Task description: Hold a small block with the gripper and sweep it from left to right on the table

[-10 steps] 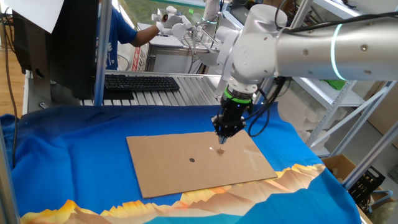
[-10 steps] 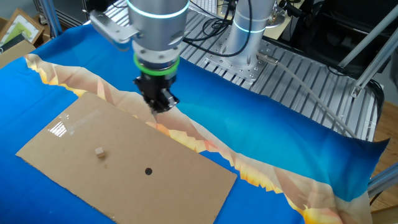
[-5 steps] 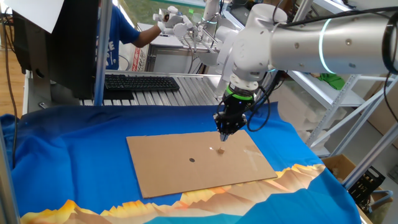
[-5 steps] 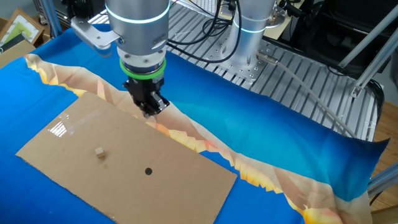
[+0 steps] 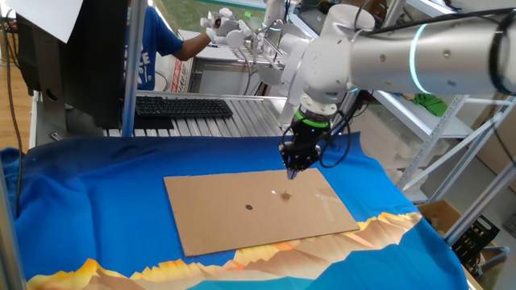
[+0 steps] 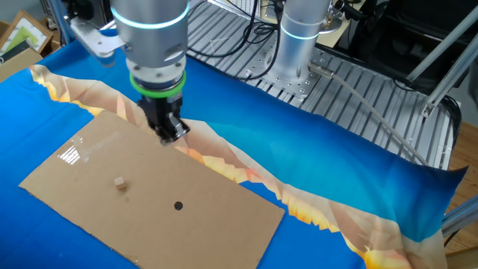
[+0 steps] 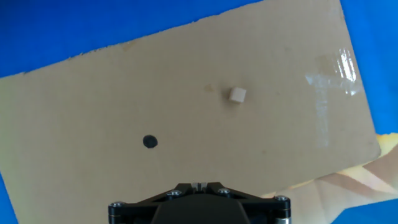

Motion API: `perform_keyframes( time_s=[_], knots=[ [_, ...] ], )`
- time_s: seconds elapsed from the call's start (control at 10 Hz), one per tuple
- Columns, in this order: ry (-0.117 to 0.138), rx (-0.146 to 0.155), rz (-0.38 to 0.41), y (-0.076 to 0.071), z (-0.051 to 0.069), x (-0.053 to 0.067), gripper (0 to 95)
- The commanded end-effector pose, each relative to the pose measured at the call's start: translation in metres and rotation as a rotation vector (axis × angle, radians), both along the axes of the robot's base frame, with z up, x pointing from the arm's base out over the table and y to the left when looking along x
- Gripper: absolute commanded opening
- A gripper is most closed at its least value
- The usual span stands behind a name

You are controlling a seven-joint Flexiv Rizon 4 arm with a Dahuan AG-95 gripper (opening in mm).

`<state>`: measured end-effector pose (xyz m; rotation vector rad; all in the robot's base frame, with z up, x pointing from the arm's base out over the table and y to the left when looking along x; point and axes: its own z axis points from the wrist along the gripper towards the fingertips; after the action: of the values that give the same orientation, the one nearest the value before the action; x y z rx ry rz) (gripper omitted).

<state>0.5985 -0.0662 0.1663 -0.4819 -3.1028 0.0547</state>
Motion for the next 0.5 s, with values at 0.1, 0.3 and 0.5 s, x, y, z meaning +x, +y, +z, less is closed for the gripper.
perform_keyframes(
  time_s=[0.1, 0.3, 0.5],
  knots=[
    [0.020, 0.027, 0.012, -0.0006, 0.0005, -0.0048, 0.0],
    [0.032, 0.030, 0.047, -0.0006, 0.0005, -0.0048, 0.0],
    [0.030, 0.017, 0.089, -0.0006, 0.0005, -0.0048, 0.0]
  ],
)
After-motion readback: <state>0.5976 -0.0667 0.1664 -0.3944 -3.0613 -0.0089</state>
